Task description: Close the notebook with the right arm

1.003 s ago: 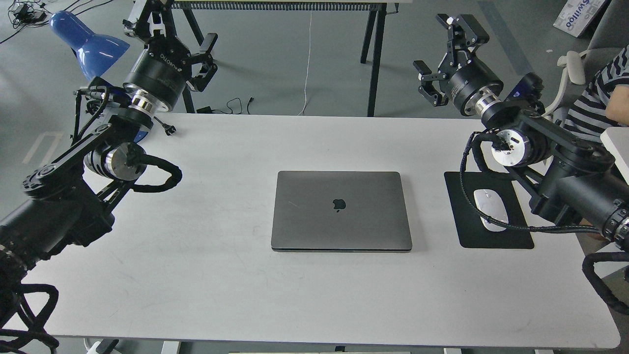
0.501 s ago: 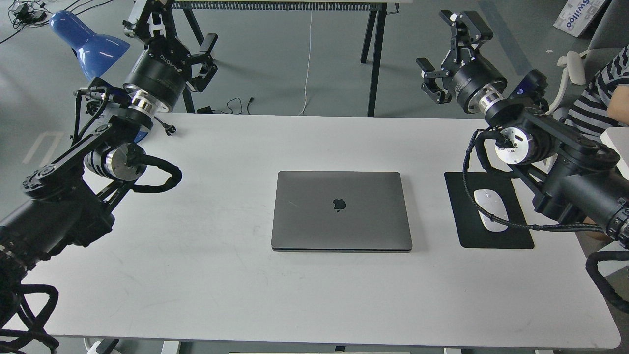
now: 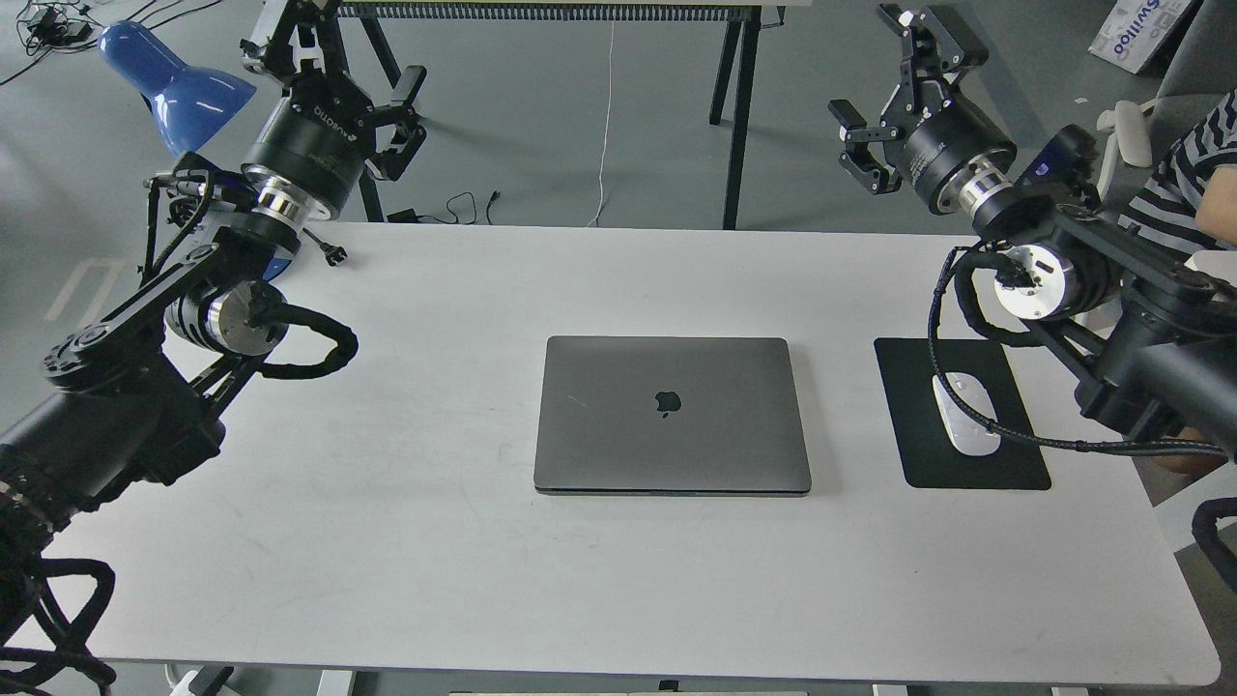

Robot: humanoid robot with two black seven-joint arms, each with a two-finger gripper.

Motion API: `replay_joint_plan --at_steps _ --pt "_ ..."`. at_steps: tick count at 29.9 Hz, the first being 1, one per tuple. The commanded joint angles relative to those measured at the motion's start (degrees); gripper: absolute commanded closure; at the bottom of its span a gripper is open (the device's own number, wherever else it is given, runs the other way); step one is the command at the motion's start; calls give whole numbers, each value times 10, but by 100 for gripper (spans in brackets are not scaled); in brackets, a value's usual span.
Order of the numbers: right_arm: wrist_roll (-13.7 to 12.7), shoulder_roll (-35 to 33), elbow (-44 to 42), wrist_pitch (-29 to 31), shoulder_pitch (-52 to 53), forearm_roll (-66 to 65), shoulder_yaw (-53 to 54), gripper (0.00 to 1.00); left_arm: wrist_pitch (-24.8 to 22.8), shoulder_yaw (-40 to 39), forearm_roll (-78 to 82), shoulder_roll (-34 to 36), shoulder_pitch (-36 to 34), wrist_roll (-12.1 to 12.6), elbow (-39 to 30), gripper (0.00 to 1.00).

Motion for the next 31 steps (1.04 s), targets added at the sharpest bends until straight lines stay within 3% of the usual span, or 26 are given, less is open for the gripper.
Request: replay_joint_plan --at_steps 1,31 --pt "0 -31 40 -12 -9 0 3 0 0 0 0 0 0 0 0 0" --pt "3 -53 64 -24 -39 0 4 0 0 0 0 0 0 0 0 0"
